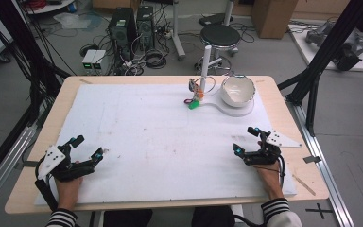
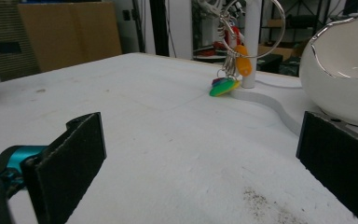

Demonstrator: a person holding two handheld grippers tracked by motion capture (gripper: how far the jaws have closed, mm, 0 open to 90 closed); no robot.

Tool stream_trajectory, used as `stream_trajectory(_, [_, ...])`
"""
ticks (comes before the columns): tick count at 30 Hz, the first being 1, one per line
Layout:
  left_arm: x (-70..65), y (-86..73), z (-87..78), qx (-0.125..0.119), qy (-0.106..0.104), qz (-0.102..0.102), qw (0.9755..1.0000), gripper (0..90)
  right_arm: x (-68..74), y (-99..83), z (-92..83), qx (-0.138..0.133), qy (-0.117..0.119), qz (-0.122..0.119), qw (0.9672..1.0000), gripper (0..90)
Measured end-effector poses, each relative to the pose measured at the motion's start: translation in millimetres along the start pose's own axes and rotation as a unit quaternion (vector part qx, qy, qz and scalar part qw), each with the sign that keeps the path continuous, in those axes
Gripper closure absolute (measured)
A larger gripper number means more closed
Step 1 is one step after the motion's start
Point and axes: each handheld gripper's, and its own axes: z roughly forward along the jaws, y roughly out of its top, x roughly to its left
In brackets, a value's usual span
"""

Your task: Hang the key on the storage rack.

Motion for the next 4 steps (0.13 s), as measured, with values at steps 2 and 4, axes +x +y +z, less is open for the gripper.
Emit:
stream_trajectory(2, [0.0,0.0,0.0,0.000,0.001,0.000,1.0000,12.1,0.4,0.0,-0.1,0.001,-0.006,0.004,1.0000,0.9])
stream_trajectory(4, [-0.4,-0.1,-0.2,-0.001,0.002,0.002,1.0000,12.1,0.5,0.0,0.2,0.000,-0.006,0.001,1.0000,0.9])
